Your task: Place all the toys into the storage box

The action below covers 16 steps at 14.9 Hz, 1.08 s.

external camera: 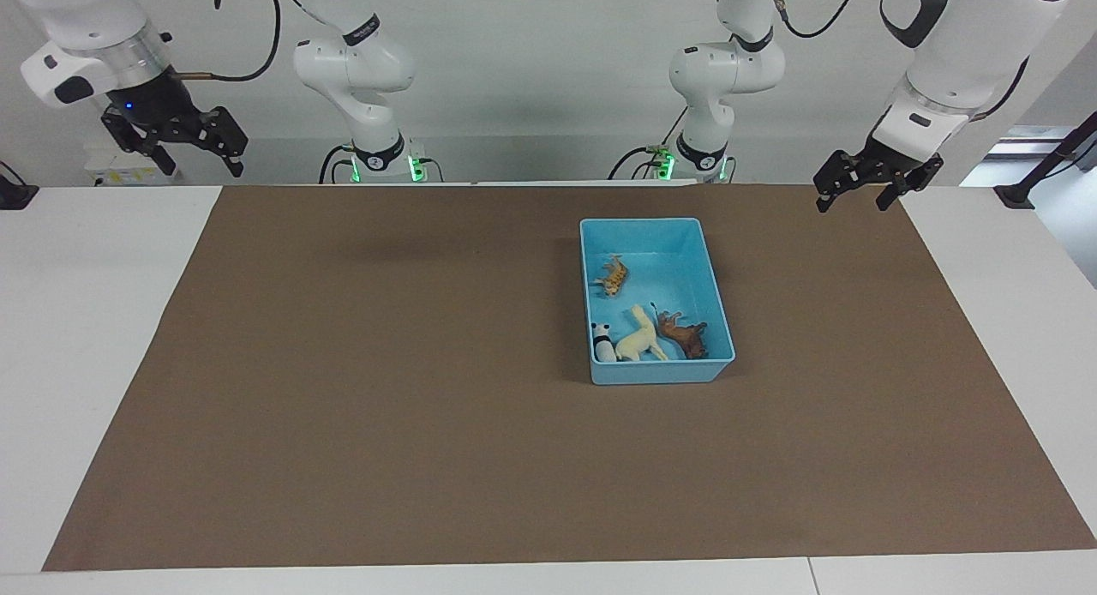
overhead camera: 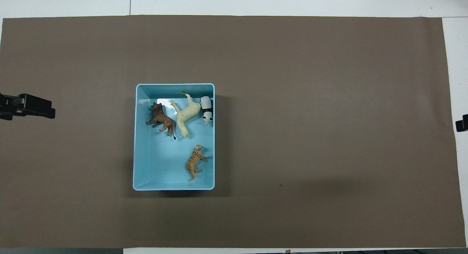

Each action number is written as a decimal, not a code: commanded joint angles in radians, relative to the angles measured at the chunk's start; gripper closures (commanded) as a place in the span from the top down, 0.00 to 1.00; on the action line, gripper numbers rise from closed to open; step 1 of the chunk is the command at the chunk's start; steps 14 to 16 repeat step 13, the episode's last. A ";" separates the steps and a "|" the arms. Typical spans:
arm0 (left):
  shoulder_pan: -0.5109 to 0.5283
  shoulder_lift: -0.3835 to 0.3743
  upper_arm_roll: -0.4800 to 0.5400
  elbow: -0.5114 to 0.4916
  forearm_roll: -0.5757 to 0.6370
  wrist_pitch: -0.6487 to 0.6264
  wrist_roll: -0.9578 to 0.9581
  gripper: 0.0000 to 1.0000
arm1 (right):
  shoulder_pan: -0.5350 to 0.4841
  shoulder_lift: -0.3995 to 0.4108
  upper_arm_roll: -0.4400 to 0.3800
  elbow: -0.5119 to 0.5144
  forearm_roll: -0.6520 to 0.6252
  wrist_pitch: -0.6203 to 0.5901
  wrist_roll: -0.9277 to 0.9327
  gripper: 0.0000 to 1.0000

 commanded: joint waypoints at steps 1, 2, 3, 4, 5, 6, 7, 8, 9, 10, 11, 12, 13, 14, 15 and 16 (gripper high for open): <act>-0.004 0.008 0.005 0.012 -0.013 0.006 0.016 1.00 | -0.030 0.041 0.020 0.060 -0.012 -0.041 0.004 1.00; -0.004 0.008 0.005 0.012 -0.013 0.006 0.016 1.00 | -0.030 0.046 0.020 0.069 -0.021 -0.044 -0.005 1.00; -0.004 0.008 0.005 0.014 -0.013 0.006 0.016 1.00 | -0.030 0.046 0.020 0.071 -0.024 -0.044 -0.006 1.00; -0.004 0.008 0.005 0.012 -0.013 0.006 0.016 1.00 | -0.031 0.048 0.022 0.077 -0.023 -0.044 -0.008 1.00; -0.005 0.008 0.005 0.012 -0.013 0.005 0.016 1.00 | -0.031 0.051 0.022 0.086 -0.023 -0.045 -0.008 1.00; -0.005 0.008 0.005 0.012 -0.013 0.005 0.016 1.00 | -0.031 0.055 0.022 0.095 -0.024 -0.047 -0.008 1.00; -0.005 0.007 0.005 0.012 -0.013 0.005 0.016 1.00 | -0.031 0.055 0.022 0.100 -0.026 -0.050 -0.008 1.00; -0.005 0.007 0.005 0.012 -0.013 0.005 0.016 1.00 | -0.031 0.055 0.023 0.100 -0.024 -0.052 -0.008 1.00; -0.007 0.008 0.005 0.012 -0.013 0.005 0.016 1.00 | -0.030 0.055 0.023 0.100 -0.023 -0.052 -0.008 1.00; -0.007 0.007 0.005 0.012 -0.013 0.005 0.016 1.00 | -0.030 0.055 0.023 0.100 -0.023 -0.052 -0.007 1.00; -0.008 0.007 0.005 0.012 -0.013 0.005 0.016 1.00 | -0.031 0.055 0.023 0.100 -0.023 -0.052 -0.007 1.00; -0.010 0.007 0.005 0.011 -0.013 0.006 0.014 1.00 | -0.030 0.055 0.023 0.100 -0.023 -0.052 -0.007 1.00; -0.011 0.007 0.005 0.012 -0.013 0.006 0.014 1.00 | -0.031 0.054 0.023 0.100 -0.021 -0.052 -0.007 1.00; -0.011 0.007 0.005 0.012 -0.013 0.006 0.014 1.00 | -0.031 0.054 0.023 0.100 -0.021 -0.052 -0.007 1.00; -0.011 0.007 0.005 0.012 -0.013 0.006 0.014 1.00 | -0.031 0.054 0.023 0.100 -0.021 -0.052 -0.007 1.00; -0.011 0.007 0.005 0.012 -0.013 0.006 0.014 1.00 | -0.031 0.054 0.023 0.100 -0.021 -0.052 -0.007 1.00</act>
